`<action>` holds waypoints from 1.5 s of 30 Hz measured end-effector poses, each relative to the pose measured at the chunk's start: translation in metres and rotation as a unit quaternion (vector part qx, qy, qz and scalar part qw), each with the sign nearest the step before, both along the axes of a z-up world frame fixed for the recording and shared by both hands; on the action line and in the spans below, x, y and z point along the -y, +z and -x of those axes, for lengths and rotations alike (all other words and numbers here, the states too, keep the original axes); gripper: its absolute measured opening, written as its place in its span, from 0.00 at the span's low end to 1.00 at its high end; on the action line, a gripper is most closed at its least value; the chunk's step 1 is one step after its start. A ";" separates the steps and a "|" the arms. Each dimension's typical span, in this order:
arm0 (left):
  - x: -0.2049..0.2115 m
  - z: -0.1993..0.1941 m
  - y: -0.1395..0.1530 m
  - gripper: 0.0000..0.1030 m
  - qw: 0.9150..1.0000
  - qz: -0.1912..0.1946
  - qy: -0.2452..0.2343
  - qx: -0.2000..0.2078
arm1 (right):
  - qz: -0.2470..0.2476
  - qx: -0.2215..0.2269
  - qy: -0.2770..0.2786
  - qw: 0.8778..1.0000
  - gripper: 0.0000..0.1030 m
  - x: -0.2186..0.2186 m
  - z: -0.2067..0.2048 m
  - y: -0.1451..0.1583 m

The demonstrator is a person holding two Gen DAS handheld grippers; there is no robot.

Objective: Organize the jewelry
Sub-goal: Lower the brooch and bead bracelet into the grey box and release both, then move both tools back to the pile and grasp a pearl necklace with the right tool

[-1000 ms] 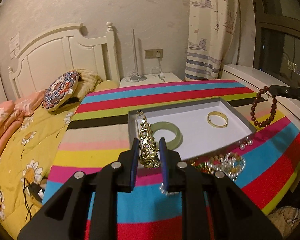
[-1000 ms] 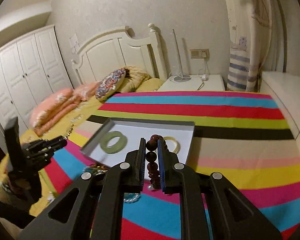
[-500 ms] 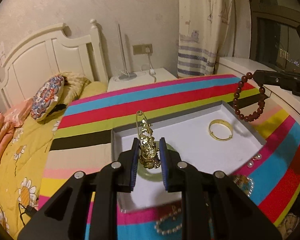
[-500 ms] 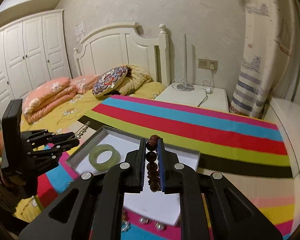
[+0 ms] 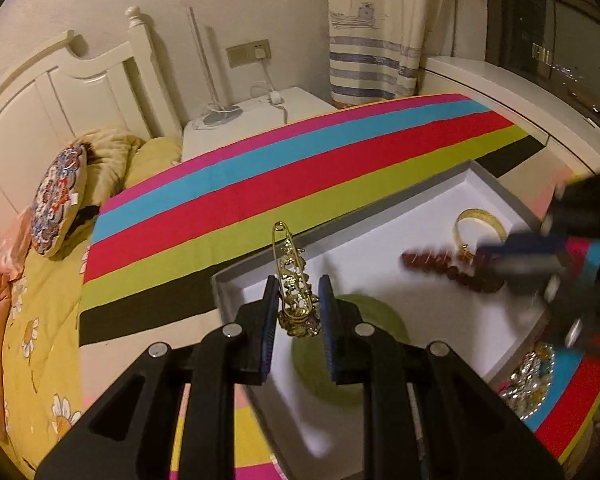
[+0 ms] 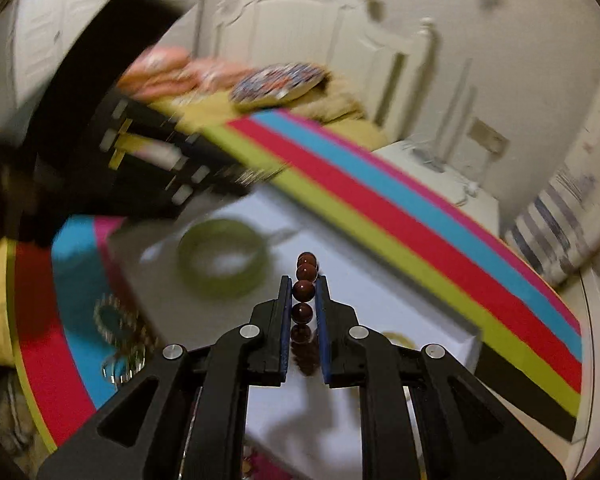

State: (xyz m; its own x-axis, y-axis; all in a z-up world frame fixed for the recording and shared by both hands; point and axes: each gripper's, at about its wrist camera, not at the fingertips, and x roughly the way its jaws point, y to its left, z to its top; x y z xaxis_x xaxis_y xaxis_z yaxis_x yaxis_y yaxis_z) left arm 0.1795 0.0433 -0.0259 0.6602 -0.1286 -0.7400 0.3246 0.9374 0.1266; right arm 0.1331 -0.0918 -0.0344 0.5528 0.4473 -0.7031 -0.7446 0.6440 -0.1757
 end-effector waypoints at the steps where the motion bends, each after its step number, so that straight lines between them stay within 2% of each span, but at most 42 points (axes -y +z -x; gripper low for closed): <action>1: 0.003 -0.001 -0.001 0.19 1.000 0.002 -0.006 -0.002 | 0.003 -0.007 0.005 1.000 0.13 -0.001 0.002 -0.004; 4: 0.023 -0.002 -0.006 0.19 0.999 0.003 -0.036 -0.016 | 0.021 -0.024 0.016 0.999 0.13 -0.002 0.009 -0.014; 7: 0.047 0.000 -0.015 0.19 0.997 -0.017 -0.073 -0.032 | 0.053 -0.031 0.013 0.998 0.13 0.005 0.014 -0.026; 11: 0.064 -0.011 -0.026 0.19 0.994 -0.034 -0.080 -0.063 | 0.062 -0.042 -0.006 0.997 0.13 0.028 0.009 -0.028; 13: 0.071 -0.015 -0.033 0.19 0.993 -0.028 -0.086 -0.081 | 0.064 -0.048 -0.013 0.997 0.14 0.035 0.006 -0.028; 15: 0.075 -0.020 -0.040 0.19 0.993 -0.033 -0.073 -0.089 | 0.066 -0.045 -0.023 0.996 0.25 0.040 0.005 -0.027; 16: 0.075 -0.023 -0.043 0.19 0.993 -0.036 -0.061 -0.092 | 0.063 -0.044 -0.029 0.997 0.44 0.043 0.005 -0.025; 17: 0.073 -0.027 -0.045 0.19 0.994 -0.032 -0.045 -0.097 | 0.060 -0.037 -0.038 0.997 0.57 0.047 0.005 -0.023; 19: 0.071 -0.031 -0.046 0.20 0.994 -0.008 -0.030 -0.101 | 0.033 -0.039 -0.044 0.998 0.68 0.057 0.006 -0.015; 20: 0.068 -0.032 -0.045 0.21 0.995 0.004 -0.026 -0.099 | 0.012 -0.044 -0.046 0.998 0.69 0.064 0.006 -0.010; 22: 0.063 -0.030 -0.041 0.40 0.995 0.029 -0.012 -0.092 | -0.017 -0.046 -0.057 0.997 0.69 0.075 0.009 -0.001; 23: 0.061 -0.028 -0.038 0.45 0.996 0.038 -0.004 -0.084 | -0.025 -0.041 -0.067 0.997 0.69 0.081 0.011 0.003; 25: 0.054 -0.017 -0.028 0.64 0.997 0.055 0.019 -0.054 | -0.036 -0.030 -0.090 0.995 0.72 0.092 0.018 0.006; 26: 0.050 -0.008 -0.022 0.69 0.997 0.060 0.031 -0.035 | -0.042 -0.028 -0.101 0.994 0.75 0.097 0.022 0.006; 28: 0.044 0.010 -0.011 0.86 0.997 0.055 0.062 0.005 | -0.055 -0.029 -0.116 0.991 0.78 0.105 0.028 0.004; 30: 0.039 0.033 -0.003 0.95 0.994 0.033 0.098 0.047 | -0.063 -0.033 -0.128 0.989 0.78 0.112 0.033 0.001; 32: 0.031 0.058 0.003 0.98 0.989 0.010 0.128 0.079 | -0.069 -0.042 -0.137 0.987 0.78 0.118 0.040 -0.005; 34: 0.018 0.081 0.004 0.98 0.983 -0.003 0.156 0.092 | -0.075 -0.048 -0.143 0.986 0.79 0.121 0.048 -0.009; 40: -0.032 0.140 -0.008 0.98 0.968 0.011 0.232 0.096 | -0.094 -0.048 -0.130 0.986 0.80 0.114 0.075 -0.014; 45: -0.051 0.163 -0.024 0.98 0.963 0.015 0.253 0.088 | -0.063 -0.019 -0.089 0.994 0.80 0.083 0.095 -0.014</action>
